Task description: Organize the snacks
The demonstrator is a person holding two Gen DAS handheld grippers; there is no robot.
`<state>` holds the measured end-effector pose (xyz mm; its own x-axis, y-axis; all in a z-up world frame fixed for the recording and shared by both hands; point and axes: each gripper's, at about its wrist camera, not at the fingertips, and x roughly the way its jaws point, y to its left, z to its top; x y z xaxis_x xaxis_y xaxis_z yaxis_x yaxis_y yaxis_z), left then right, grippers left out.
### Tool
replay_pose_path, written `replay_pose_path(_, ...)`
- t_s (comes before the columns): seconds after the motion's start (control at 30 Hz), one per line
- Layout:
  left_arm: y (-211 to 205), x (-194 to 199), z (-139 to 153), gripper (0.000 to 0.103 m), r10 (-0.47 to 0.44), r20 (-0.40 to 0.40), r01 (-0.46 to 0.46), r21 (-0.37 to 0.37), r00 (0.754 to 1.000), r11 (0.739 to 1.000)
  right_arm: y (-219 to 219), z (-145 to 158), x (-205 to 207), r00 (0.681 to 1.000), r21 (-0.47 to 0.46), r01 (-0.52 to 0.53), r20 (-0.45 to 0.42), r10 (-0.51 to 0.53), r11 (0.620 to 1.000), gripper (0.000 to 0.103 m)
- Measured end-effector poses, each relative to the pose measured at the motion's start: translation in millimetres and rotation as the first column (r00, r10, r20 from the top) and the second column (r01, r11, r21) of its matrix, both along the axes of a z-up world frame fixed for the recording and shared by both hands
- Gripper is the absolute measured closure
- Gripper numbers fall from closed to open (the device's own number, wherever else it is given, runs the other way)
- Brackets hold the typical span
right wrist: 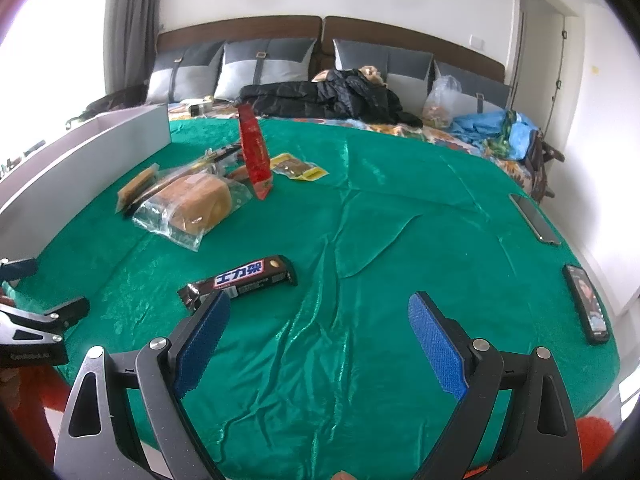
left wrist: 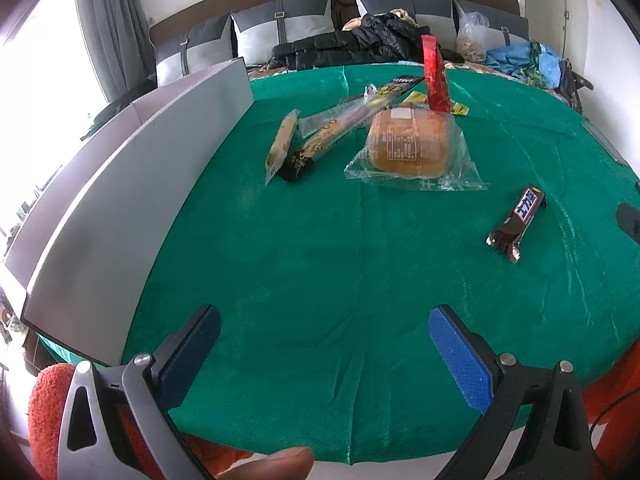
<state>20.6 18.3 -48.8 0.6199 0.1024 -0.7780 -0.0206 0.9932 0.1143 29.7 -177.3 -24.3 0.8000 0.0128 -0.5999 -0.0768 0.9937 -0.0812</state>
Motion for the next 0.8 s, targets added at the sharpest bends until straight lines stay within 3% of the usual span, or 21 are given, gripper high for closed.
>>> replay_pose_path(0.8,10.8,10.5,-18.9,0.000,0.023,-0.080,-0.025,-0.016,0.996,1.000,2.0,-6.0,2.2,0.999,0.008,-0.014,-0.031,0.014,1.000,0.010)
